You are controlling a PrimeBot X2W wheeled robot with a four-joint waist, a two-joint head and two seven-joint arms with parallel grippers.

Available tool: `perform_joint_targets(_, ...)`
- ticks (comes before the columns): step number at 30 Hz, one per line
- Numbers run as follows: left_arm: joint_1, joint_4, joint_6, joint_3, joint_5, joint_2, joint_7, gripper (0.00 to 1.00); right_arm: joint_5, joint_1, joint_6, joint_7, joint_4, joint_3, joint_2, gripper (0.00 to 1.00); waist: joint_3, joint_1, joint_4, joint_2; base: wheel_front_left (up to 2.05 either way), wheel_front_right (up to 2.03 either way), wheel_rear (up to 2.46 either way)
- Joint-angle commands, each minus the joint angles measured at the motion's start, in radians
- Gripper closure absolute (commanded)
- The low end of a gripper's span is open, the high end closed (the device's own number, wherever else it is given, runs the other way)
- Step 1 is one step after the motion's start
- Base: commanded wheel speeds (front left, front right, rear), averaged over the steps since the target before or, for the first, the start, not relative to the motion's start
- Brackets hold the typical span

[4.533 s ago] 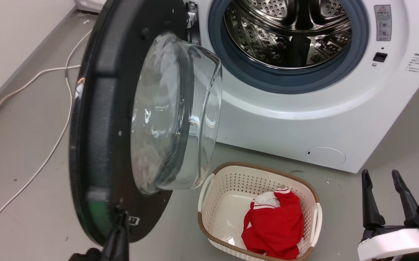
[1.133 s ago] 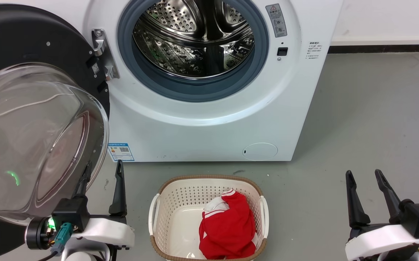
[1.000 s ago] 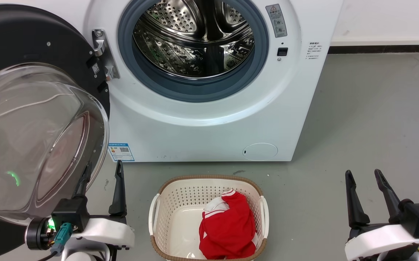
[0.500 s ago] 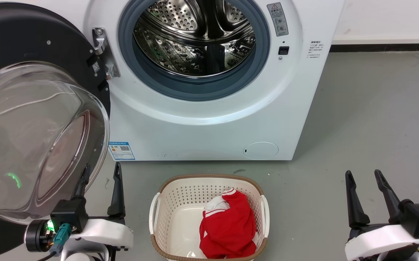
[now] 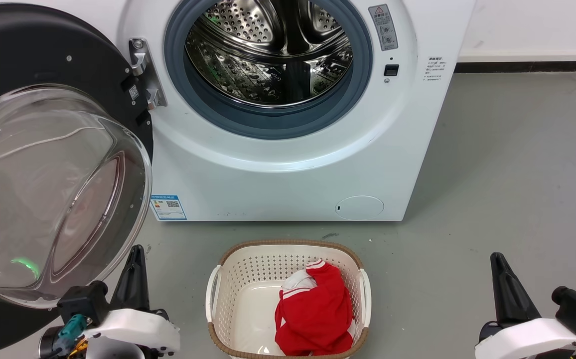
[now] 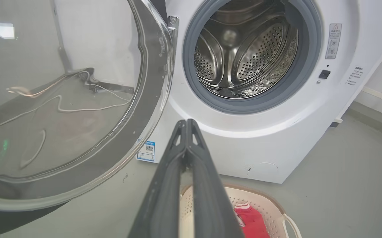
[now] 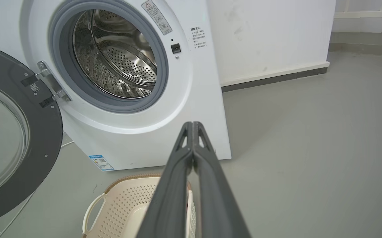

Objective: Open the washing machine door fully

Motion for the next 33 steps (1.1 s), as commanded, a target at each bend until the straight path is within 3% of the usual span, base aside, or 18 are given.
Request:
perform_joint_targets(1, -0.029, -0.014, -0.007, 0.008, -0.049, 0.001, 0.01, 1.0, 0.049, -0.031, 0.0, 0.007, -0.009, -0.003, -0.001, 1.0, 0.0, 0.0, 0.0, 0.0, 0.0, 0.0, 0.0)
perform_joint_targets(33, -0.042, -0.003, -0.052, 0.04, -0.564, -0.02, 0.13, 1.0, 0.566, -0.09, 0.0, 0.101, 0.05, -0.025, -0.003, 1.0, -0.001, 0.0, 0.006, 0.0, 0.0, 0.0, 0.0)
